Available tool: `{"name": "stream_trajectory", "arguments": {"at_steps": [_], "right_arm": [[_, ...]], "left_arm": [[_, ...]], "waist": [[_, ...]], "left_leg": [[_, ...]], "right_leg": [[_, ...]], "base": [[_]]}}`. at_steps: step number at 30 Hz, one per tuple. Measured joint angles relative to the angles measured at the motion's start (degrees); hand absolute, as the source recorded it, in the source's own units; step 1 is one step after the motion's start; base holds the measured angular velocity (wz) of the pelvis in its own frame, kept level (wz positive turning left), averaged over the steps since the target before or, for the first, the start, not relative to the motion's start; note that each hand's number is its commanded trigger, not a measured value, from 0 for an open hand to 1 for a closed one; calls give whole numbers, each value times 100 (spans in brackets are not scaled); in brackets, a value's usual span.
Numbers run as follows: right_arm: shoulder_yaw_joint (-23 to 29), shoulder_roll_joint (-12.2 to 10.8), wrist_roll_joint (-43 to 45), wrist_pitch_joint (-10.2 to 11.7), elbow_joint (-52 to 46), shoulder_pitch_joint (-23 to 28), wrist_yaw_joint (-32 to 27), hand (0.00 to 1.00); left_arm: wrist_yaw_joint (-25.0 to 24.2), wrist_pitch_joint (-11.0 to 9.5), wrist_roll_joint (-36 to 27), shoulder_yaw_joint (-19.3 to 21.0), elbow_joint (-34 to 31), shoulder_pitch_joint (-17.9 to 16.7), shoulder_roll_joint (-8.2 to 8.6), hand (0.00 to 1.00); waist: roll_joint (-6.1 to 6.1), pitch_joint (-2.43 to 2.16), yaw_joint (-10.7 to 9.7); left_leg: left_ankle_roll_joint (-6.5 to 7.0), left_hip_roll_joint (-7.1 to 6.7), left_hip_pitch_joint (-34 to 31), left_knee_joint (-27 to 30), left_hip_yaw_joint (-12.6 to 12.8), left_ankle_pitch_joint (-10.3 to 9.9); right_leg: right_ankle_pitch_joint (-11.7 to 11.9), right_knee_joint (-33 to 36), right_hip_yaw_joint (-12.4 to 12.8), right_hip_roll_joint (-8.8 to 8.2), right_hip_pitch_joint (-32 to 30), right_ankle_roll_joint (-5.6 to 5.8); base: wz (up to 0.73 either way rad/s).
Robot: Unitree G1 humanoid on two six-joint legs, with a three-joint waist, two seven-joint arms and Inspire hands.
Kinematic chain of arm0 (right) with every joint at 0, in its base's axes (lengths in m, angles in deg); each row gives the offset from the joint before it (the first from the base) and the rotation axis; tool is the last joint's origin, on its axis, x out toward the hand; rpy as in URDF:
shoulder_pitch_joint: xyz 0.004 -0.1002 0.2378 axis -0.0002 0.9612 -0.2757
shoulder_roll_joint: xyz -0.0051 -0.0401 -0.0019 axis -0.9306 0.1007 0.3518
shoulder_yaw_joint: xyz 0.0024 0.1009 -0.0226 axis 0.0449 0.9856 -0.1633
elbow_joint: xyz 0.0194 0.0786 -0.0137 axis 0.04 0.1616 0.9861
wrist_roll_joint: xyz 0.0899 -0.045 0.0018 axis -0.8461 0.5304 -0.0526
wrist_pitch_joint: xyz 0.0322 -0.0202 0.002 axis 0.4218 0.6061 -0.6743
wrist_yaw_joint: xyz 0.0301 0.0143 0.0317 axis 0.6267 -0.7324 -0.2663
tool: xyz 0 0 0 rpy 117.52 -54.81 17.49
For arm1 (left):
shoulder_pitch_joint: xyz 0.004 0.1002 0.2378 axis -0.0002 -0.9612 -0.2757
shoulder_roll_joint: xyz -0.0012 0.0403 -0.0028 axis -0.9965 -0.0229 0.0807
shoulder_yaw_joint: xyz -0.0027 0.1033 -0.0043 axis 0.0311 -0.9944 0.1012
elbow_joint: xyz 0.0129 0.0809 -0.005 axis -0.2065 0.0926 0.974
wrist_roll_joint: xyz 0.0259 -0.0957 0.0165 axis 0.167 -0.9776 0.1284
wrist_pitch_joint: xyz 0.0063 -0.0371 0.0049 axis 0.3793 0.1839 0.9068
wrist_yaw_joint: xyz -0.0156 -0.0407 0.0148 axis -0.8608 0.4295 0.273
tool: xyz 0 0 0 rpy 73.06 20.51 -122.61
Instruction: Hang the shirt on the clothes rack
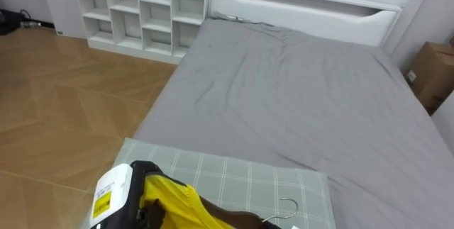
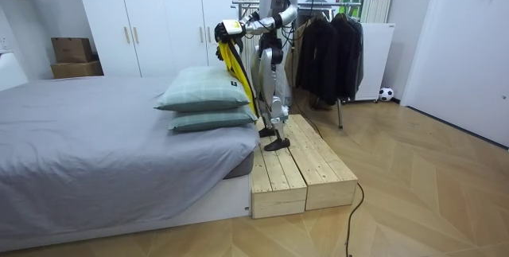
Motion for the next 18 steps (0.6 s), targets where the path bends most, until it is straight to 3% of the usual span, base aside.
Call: {"name": "stream_trajectory", "arguments": {"at_steps": [6, 18], "right_arm": [[64, -25, -37, 0, 37, -2, 5, 0], [113, -87, -903, -4, 275, -183, -230, 0]], "left_arm": [[-17, 0, -1, -2, 0, -1, 62, 100], [58, 4, -475, -150, 0, -3, 77, 100]], "waist": [[10, -54, 11], [26, -42, -3]], "left_leg": [[0, 1, 13, -3, -3, 1], [1, -18, 152, -25, -4, 0]], "right_leg": [[0, 7, -23, -5, 7, 0], [-9, -39, -20, -19, 157, -7]], "base": [[0], [0]]}}
